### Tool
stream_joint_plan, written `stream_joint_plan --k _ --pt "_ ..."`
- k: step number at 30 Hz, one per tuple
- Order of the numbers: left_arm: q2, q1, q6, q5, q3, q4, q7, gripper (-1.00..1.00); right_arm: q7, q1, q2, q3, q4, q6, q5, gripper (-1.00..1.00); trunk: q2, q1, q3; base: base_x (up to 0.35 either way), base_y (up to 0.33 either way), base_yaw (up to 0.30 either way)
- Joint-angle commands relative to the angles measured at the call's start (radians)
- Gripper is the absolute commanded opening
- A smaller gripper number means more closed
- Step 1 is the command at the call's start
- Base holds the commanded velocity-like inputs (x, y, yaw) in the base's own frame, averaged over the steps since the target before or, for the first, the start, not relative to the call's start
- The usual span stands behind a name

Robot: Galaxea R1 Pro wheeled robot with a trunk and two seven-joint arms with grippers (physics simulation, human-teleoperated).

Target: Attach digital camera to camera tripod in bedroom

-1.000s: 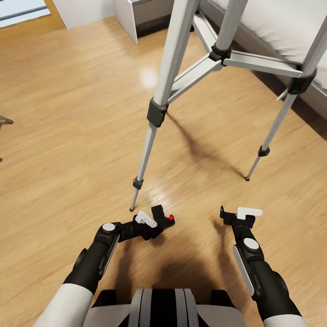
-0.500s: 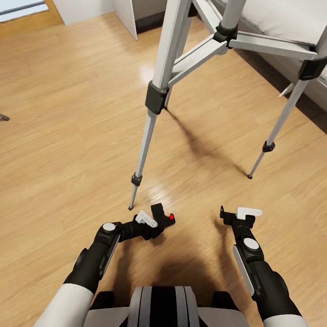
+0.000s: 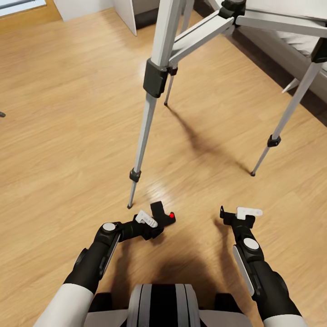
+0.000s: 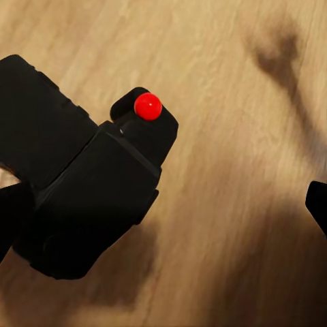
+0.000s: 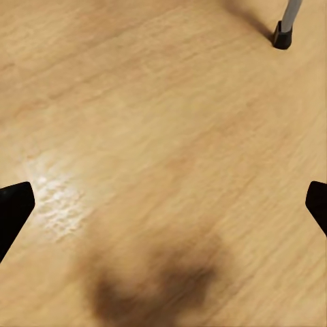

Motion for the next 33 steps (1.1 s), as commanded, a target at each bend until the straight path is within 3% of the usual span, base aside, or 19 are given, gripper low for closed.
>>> stream_joint_plan --k 1,7,33 --pt "-0.001 0.0 0.006 -0.005 0.001 -0.002 -0.005 1.0 -0.004 0.0 0.0 0.001 -0.001 0.007 0.001 1.0 -0.007 0.004 -0.004 0.0 0.0 0.0" --pt "0.002 0.0 0.006 -0.007 0.003 -0.005 -0.006 1.0 -0.004 0.0 0.001 0.002 -0.001 0.006 0.001 1.0 -0.049 0.027 -0.023 0.0 0.0 0.0" --pt "0.004 0.0 0.022 -0.01 0.005 -0.066 -0.01 1.0 -0.004 0.0 0.001 0.001 -0.003 0.006 0.001 1.0 -0.049 0.027 -0.023 0.0 0.0 0.0"
